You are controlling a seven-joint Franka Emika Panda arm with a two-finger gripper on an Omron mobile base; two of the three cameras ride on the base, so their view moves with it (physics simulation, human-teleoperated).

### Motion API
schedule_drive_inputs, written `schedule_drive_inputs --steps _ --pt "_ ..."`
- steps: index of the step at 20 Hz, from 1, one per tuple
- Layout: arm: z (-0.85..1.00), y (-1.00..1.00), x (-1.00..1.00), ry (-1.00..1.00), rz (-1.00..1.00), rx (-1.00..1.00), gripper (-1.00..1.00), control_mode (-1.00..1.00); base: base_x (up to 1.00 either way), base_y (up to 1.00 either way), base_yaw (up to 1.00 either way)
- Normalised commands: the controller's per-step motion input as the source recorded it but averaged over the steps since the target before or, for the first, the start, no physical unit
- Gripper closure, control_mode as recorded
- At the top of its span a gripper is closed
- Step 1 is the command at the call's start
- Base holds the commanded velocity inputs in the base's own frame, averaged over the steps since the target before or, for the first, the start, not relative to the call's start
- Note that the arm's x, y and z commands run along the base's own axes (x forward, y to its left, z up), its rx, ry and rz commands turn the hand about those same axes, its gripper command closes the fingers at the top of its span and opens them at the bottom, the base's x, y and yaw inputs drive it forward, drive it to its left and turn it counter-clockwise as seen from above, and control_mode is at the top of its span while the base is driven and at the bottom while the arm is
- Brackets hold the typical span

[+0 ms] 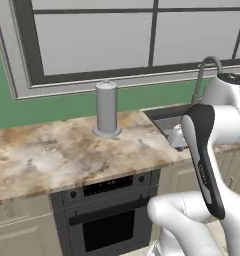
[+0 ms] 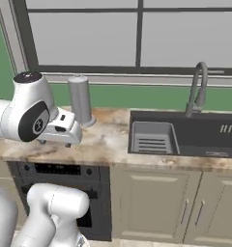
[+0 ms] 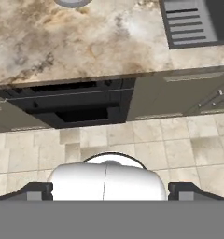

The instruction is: Navigate to the sink.

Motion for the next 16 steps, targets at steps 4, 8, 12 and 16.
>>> schedule_drive_inputs --steps 4,8,12,16 --pt "0.00 0.00 0.00 0.00 0.00 0.00 -1.00 1.00 0.00 -1.00 0.27" --pt "0.00 0.00 0.00 0.00 0.00 0.00 -1.00 1.00 0.00 -1.00 0.18" --pt "0.00 0.00 0.00 0.00 0.00 0.00 -1.00 1.00 0.52 -1.00 0.26" --pt "0.00 0.00 0.00 0.00 0.00 0.00 -1.00 1.00 0.85 -1.00 0.30"
